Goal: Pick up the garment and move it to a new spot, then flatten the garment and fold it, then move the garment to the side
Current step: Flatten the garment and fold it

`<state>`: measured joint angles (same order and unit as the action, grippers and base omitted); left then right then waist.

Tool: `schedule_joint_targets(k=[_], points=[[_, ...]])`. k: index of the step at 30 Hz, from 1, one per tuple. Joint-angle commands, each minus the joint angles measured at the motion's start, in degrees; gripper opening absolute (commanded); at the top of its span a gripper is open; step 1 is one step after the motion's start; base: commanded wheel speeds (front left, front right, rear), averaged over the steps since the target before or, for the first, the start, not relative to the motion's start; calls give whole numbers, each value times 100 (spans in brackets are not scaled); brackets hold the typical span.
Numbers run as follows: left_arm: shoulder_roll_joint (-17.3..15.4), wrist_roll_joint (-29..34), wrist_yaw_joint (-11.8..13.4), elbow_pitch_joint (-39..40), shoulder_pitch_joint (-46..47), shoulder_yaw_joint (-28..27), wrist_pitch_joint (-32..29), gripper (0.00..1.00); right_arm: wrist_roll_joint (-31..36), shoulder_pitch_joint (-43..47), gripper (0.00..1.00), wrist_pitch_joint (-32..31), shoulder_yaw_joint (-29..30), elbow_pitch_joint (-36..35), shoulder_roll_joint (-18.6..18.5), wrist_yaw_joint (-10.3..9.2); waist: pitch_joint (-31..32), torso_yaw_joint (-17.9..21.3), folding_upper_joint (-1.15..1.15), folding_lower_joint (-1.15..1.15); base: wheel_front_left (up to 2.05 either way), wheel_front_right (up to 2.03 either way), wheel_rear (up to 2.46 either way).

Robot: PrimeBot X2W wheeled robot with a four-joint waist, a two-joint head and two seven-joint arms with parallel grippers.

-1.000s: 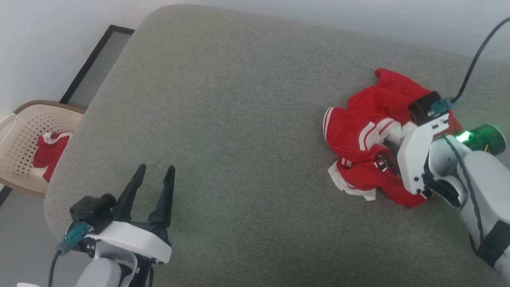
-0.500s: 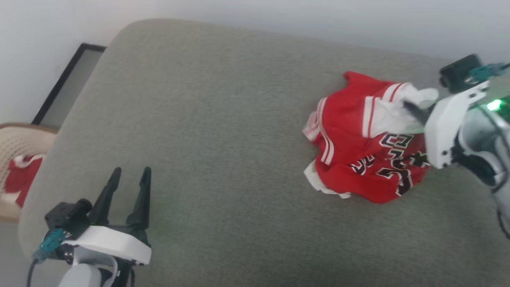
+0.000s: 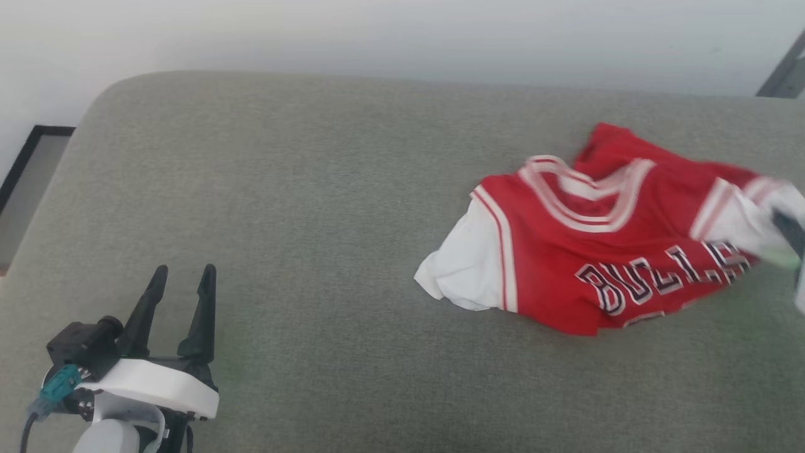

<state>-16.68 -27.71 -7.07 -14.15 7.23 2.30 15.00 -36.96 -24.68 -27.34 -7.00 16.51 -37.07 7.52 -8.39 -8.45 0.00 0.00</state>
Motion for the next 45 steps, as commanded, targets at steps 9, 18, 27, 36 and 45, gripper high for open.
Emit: schedule_joint_targets(k=[9, 18, 27, 36, 45], points=[[-70, -41, -30, -68, 143, 42, 25, 100, 223, 881, 0, 247, 817, 666, 690, -6, -103, 224, 0, 0, 0, 0, 0], [-203, -80, -31, -148, 327, 209, -44, 100, 224, 372, 100, 372, 394, 1181, 886, -5, -139, 404, 0, 0, 0, 0, 0], [-480, -315, -41, 34, 554, 408, -571, 100, 310, 193, 100, 625, 177, 685, 761, -6, -51, 811, 0, 0, 0, 0, 0], [-889, -683, -44, 329, 908, 756, -1601, 100, 838, 223, 100, 1701, 407, -64, 1277, -6, -47, 1535, 0, 0, 0, 0, 0], [-1216, -1056, -41, 351, 1379, 1240, -2934, 100, 1699, 437, 100, 3229, 796, -477, 2103, -4, -242, 2362, 0, 0, 0, 0, 0]])
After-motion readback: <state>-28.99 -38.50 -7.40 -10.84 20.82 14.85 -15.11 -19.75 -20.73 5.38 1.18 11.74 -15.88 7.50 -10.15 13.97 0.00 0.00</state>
